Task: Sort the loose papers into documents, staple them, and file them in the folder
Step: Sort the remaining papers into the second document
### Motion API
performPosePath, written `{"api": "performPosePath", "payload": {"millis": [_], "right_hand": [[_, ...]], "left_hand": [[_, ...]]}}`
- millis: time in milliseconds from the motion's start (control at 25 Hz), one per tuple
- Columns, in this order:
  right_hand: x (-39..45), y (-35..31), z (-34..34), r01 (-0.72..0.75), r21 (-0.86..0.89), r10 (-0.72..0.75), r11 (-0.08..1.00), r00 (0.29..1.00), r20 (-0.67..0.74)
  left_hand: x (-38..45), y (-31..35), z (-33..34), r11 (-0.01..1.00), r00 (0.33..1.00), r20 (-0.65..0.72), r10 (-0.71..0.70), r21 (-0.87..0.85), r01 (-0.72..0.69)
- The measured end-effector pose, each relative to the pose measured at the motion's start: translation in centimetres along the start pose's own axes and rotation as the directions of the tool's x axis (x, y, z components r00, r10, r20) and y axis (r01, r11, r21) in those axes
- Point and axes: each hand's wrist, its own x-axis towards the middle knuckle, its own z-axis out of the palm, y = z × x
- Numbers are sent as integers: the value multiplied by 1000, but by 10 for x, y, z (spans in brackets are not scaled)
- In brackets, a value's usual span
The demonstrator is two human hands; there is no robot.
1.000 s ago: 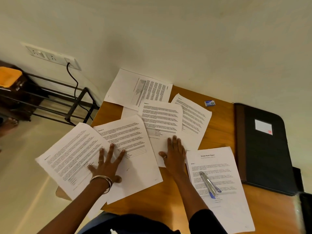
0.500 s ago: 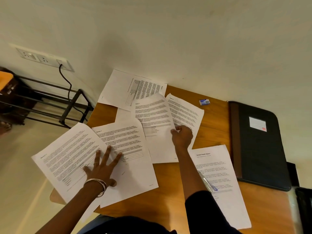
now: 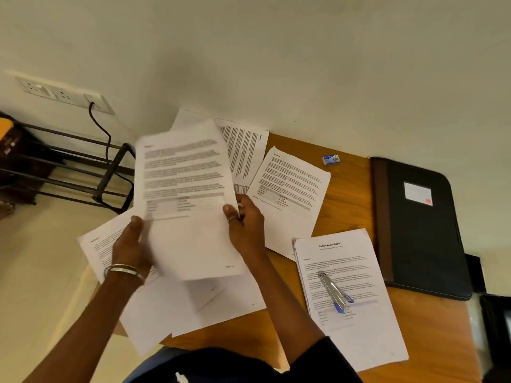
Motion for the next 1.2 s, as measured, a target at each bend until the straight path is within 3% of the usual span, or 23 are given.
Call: {"api": "performPosePath", "payload": {"millis": [80, 160, 200, 280, 320, 400, 520, 640, 720, 840, 920, 1080, 1200], "right_hand": [[5, 26, 1, -149, -122, 168, 981, 973, 157], [15, 50, -5, -121, -344, 175, 931, 976, 129], [24, 62, -13, -60, -541, 139, 839, 985, 107], [41, 90, -39, 15, -836, 137, 548, 985, 108], [46, 102, -54, 5, -888, 151, 459, 985, 84], [47, 116, -82, -110, -907, 148, 407, 988, -53], [45, 120, -94, -227, -888, 189, 399, 968, -163], [47, 116, -83, -272, -867, 202, 417, 958, -203], [59, 108, -73, -245, -842, 108, 480, 969, -221], [95, 82, -51, -82, -810, -60, 580, 988, -143], [122, 68, -35, -47, -784, -65, 618, 992, -111], [148, 73, -21, -32, -905, -52, 423, 997, -60], [144, 69, -17, 100, -854, -310, 511, 948, -75]], "left_hand": [[6, 3, -20, 982, 997, -77, -8, 187, 22], [7, -8, -44, 892, 985, -172, 23, 448, 57], [6, -14, -52, 828, 972, -234, 28, 550, 109], [1, -20, -59, 682, 945, -316, 86, 710, 175], [-1, -20, -57, 626, 936, -328, 125, 758, 182], [-3, -22, -47, 504, 916, -318, 244, 849, 160], [-4, -31, -25, 202, 900, -149, 409, 977, 70], [-1, -43, -4, -46, 901, 210, 380, 977, -208], [0, -48, 11, -166, 863, 402, 306, 915, -368], [6, -46, 33, -211, 853, 493, 172, 864, -457], [13, -40, 49, -209, 865, 486, 127, 865, -455], [25, -25, 71, -189, 862, 495, 106, 861, -472], [38, -10, 82, -162, 831, 527, 178, 849, -504]]}}
